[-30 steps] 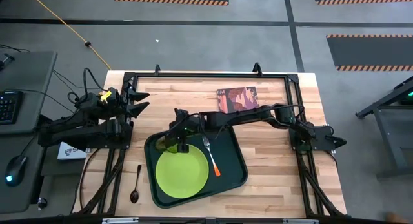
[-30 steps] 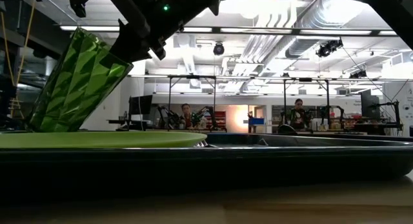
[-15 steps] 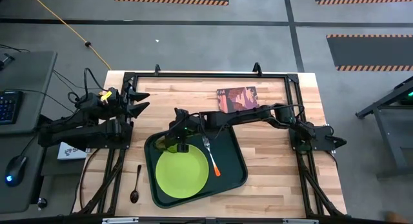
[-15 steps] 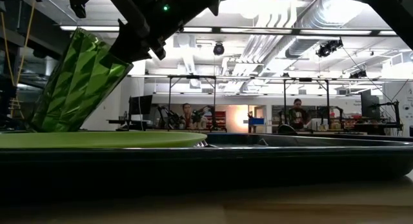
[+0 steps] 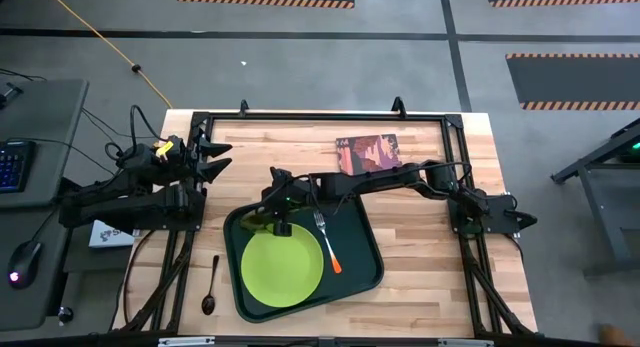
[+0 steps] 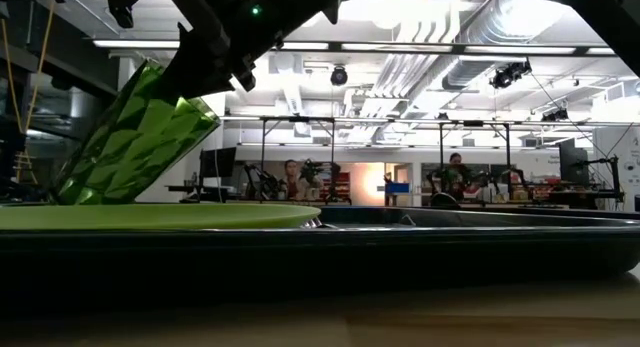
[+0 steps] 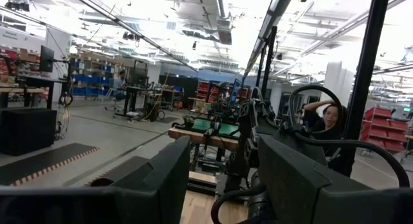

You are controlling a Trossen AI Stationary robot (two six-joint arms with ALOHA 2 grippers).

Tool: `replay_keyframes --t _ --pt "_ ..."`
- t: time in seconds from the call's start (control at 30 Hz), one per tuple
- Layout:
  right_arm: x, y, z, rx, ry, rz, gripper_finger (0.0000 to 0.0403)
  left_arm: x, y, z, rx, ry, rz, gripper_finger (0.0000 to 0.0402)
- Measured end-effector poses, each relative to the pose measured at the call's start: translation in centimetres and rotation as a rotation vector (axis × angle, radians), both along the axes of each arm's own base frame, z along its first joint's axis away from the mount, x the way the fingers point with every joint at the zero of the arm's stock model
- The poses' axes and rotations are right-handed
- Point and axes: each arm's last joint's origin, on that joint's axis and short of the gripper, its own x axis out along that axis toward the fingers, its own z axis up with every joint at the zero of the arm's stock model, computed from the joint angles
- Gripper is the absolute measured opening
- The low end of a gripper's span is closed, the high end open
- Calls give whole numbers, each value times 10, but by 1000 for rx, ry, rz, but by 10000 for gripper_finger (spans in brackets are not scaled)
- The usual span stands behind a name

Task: Pick and place plate/cup/fork/spoon on tray
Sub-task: Move the green cup on the black tray to the top left of the green plate

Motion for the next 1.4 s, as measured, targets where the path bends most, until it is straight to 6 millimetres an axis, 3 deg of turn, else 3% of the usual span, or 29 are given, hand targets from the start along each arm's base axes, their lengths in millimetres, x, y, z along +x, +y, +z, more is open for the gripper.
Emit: replay_keyframes --t 0.17,0.33,0.5,0.73,1.0,1.2,1.4 --pt "0 0 0 3 -6 -2 73 0 0 0 0 0 0 172" --pt "1 -2 1 32 -21 -40 10 0 0 0 -15 -3 -5 172" --pt "0 -12 8 56 25 -149 8 0 0 0 -50 -10 -16 172" --pt "-4 -15 47 16 30 -210 3 -1 -4 3 -15 -37 -153 172" --pt "-20 -26 77 91 165 -194 2 3 -7 3 22 -21 -277 172" --pt "-37 -36 86 99 276 -219 1 17 -10 2 70 12 -330 172" --pt "-38 -40 85 117 287 -206 1 41 -12 -6 111 98 -332 172"
